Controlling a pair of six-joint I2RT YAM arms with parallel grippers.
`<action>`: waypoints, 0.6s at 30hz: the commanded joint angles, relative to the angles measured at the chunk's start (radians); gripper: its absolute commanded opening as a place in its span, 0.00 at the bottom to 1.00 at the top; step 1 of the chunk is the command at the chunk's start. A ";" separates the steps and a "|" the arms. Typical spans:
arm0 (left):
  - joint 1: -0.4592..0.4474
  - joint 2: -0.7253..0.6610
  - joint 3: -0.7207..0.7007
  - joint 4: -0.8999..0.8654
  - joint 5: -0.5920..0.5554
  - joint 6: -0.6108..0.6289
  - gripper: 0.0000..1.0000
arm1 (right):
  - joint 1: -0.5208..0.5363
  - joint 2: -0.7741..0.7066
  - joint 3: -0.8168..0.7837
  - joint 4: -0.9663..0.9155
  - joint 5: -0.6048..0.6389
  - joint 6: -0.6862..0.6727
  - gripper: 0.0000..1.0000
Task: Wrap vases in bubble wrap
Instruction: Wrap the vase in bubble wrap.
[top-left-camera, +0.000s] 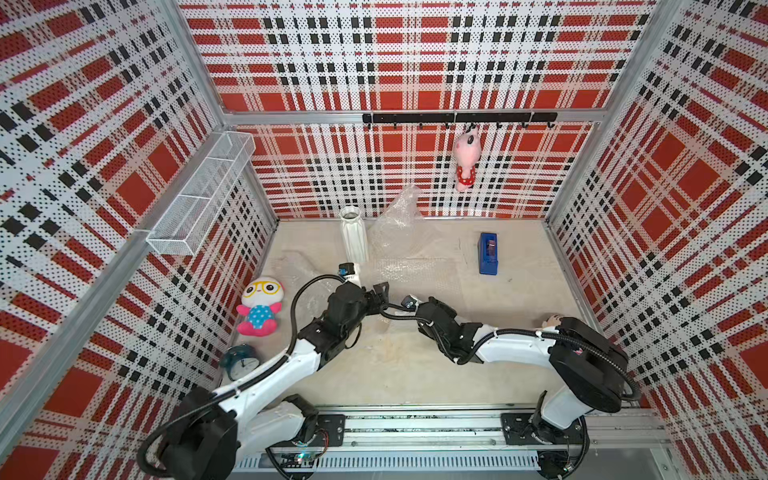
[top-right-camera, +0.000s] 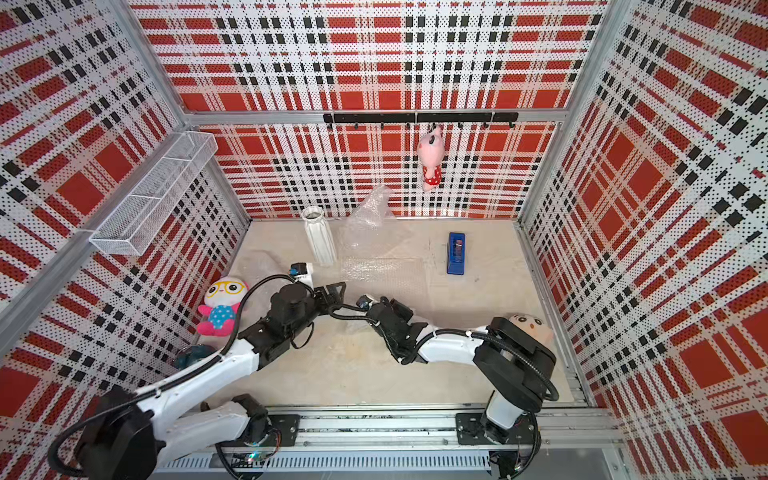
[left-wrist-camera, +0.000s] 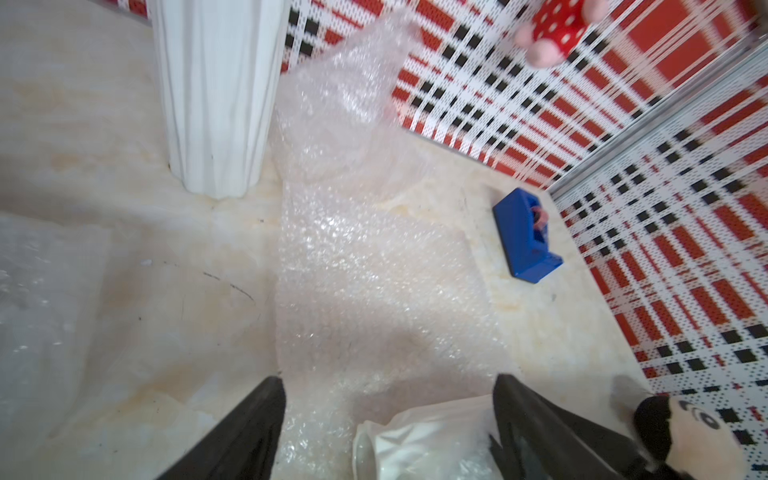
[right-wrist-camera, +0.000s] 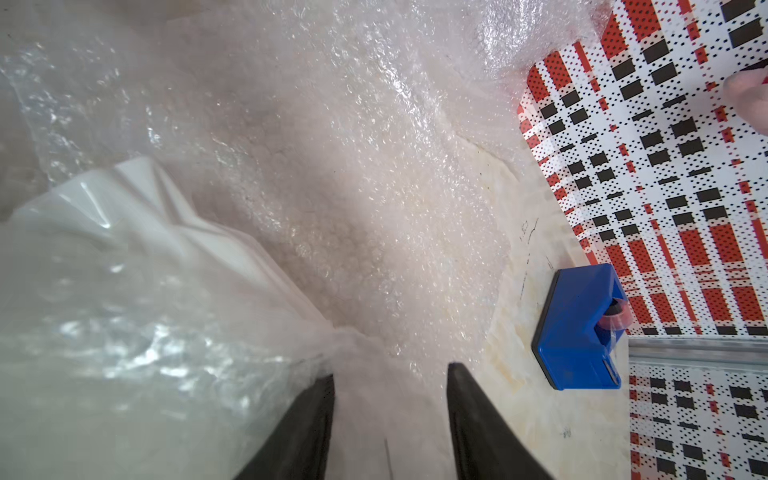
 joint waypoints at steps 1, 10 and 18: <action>-0.107 -0.099 -0.076 -0.090 -0.102 -0.012 0.79 | -0.018 0.026 0.006 -0.002 -0.046 0.001 0.48; -0.511 -0.186 -0.243 0.023 -0.321 -0.198 0.71 | -0.048 0.041 0.006 0.046 -0.086 0.006 0.48; -0.396 -0.009 -0.323 0.300 -0.115 -0.270 0.65 | -0.062 0.049 0.001 0.077 -0.108 0.004 0.49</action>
